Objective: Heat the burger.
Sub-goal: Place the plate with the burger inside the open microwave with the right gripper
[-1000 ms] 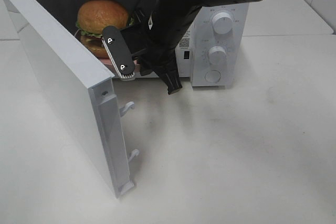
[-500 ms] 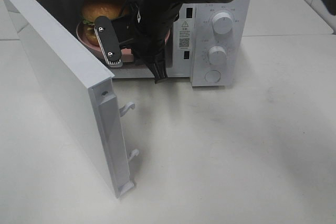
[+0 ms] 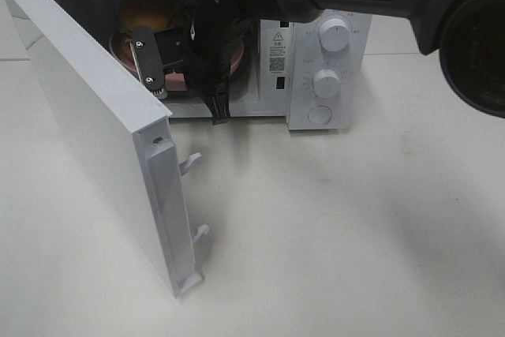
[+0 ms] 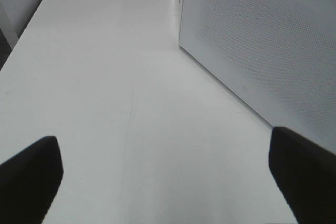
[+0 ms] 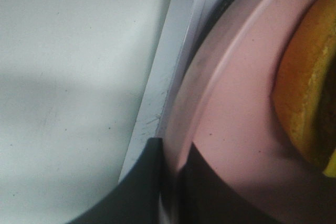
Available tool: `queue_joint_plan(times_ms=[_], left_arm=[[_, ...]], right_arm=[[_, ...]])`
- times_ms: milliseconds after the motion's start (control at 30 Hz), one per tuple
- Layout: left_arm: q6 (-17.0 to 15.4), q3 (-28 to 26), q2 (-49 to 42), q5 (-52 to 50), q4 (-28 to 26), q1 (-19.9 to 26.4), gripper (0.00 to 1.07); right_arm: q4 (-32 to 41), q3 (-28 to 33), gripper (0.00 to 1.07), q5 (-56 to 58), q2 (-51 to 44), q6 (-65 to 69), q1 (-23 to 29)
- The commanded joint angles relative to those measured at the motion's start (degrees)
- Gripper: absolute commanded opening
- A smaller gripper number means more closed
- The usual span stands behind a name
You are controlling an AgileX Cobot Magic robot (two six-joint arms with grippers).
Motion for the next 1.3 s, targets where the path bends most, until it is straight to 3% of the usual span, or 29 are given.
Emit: queue_joint_plan(times_ms=[33, 400, 600, 633, 667, 733, 900, 1100, 1300], left_arm=[[0.0, 0.17, -0.97, -0.74, -0.29, -0.06, 1.0], [0.0, 0.17, -0.97, -0.74, -0.29, -0.06, 1.0], [0.0, 0.17, -0.97, -0.74, -0.29, -0.06, 1.0], [0.0, 0.17, -0.97, -0.74, -0.29, -0.06, 1.0], [0.0, 0.17, -0.97, -0.74, -0.29, -0.06, 1.0], [0.0, 0.17, -0.97, -0.74, -0.29, -0.06, 1.0], [0.0, 0.17, -0.97, -0.74, -0.29, -0.06, 1.0], [0.0, 0.17, -0.97, -0.74, -0.29, -0.06, 1.0], [0.0, 0.17, -0.97, -0.74, -0.29, -0.06, 1.0]], right_arm=[[-0.92, -2.75, 0.0, -2.52, 0.4, 0.86, -0.23], [-2.06, -4.41, 0.07, -2.35, 1.6, 0.97, -0.29], [-2.18, -4.01, 0.26, -2.46, 1.6, 2.52, -0.29], [-2.23, -4.01, 0.34, -2.35, 1.6, 2.52, -0.29], [-2.23, -4.01, 0.34, -2.35, 1.6, 2.52, -0.29], [-2.23, -4.01, 0.44, -2.35, 1.6, 3.44, -0.29], [-1.89, -4.01, 0.54, -1.89, 1.49, 5.96, -0.17], [-1.55, -2.06, 0.55, -3.04, 0.11, 8.08, -0.11], [-1.83, 6.42, 0.56, -8.54, -4.24, 8.02, -0.11]])
